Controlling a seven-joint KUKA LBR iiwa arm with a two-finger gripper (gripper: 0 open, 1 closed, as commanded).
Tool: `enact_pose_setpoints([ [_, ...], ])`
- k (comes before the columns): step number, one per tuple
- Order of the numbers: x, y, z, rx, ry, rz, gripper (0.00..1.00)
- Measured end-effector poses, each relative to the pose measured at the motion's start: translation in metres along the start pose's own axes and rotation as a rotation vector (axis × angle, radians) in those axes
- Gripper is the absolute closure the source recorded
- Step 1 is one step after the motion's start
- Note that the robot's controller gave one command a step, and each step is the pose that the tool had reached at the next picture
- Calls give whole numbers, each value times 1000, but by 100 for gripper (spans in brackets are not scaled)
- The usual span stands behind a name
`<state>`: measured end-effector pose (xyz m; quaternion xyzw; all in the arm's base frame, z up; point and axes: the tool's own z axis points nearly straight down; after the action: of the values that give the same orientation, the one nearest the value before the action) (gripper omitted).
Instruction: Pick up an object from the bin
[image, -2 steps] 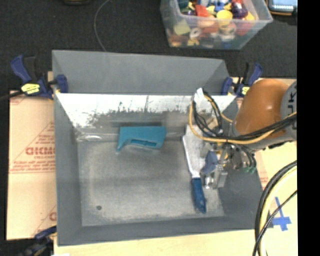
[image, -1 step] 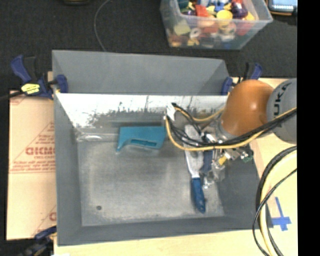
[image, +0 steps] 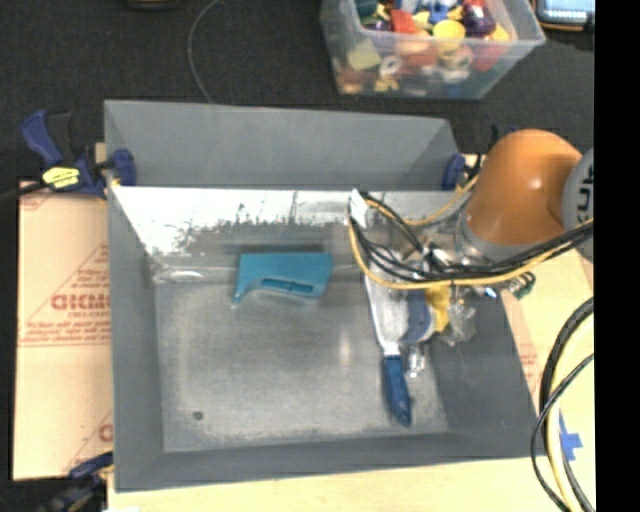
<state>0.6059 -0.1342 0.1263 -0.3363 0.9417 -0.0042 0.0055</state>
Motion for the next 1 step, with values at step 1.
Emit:
enact_pose_setpoints([
  [1, -55, 34, 25, 10, -16, -326, 0],
])
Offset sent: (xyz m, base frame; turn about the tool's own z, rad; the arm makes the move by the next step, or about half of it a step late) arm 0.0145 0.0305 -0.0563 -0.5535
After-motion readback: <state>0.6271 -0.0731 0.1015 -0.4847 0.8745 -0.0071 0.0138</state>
